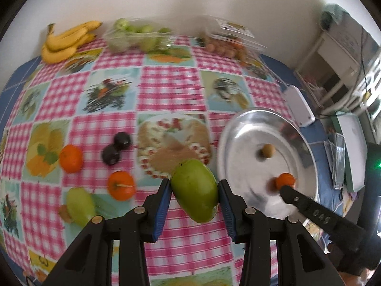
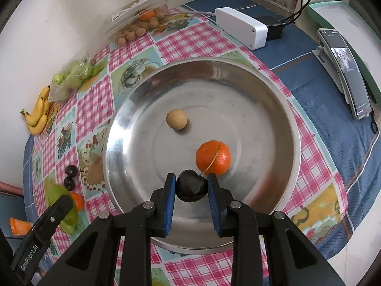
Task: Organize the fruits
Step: 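Carry the green mango and dark plum in both tools over the steel bowl, then open the left tool dropping the mango while the right tool releases the plum into the bowl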
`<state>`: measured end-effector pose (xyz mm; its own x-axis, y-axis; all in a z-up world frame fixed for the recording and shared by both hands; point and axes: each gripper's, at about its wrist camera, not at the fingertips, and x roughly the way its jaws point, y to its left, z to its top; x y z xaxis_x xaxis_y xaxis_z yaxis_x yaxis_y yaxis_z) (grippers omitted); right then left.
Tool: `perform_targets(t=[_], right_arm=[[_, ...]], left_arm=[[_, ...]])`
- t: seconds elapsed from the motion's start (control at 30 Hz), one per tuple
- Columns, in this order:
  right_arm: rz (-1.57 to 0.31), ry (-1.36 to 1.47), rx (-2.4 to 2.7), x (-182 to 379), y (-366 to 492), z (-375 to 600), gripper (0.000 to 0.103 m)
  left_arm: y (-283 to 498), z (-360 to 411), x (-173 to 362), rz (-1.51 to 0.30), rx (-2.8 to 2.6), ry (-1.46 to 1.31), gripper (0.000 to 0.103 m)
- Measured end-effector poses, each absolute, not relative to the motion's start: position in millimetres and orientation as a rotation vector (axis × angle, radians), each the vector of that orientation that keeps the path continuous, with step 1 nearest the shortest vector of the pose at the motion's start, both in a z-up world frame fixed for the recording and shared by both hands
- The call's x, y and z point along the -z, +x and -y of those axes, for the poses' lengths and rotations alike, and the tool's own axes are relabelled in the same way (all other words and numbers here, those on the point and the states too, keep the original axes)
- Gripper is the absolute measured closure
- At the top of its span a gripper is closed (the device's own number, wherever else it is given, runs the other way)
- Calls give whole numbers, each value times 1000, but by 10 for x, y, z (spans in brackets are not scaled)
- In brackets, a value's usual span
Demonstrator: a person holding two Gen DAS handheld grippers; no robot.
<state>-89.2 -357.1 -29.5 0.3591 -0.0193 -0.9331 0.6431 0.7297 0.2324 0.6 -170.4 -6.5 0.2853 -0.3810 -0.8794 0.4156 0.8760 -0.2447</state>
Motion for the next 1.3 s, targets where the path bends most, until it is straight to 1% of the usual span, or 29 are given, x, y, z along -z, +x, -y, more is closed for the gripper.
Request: perform_targets(t=[0.2, 0.53, 0.97, 1.07, 1.1, 1.13, 1.17, 1.23, 1.3], right_arm=[[-1172, 649, 467, 380, -882, 3557, 75], [-1201, 643, 455, 442, -882, 3537, 74], [-1224, 637, 446, 494, -855, 3536, 74], [-1221, 637, 448, 486, -847, 3536, 74], [-1221, 637, 447, 487, -840, 3533, 74], [-1221, 636, 445, 489, -815, 3536, 70], [-1219, 635, 447, 478, -827, 3538, 64], [-1212, 630, 451, 450, -830, 3533, 58], [-1207, 622, 453, 421, -829, 3523, 56]], left_arm=[[-3, 1974, 103, -1155, 583, 58, 60], [23, 2261, 277, -1199, 621, 56, 60], [44, 2360, 351, -1227, 631, 34, 59], [57, 2354, 347, -1233, 638, 23, 58], [57, 2346, 334, -1233, 645, 20, 56], [57, 2333, 313, -1229, 649, 14, 54], [53, 2318, 294, -1224, 649, 11, 50], [50, 2290, 250, -1215, 651, 7, 49], [53, 2250, 208, -1209, 648, 5, 49]])
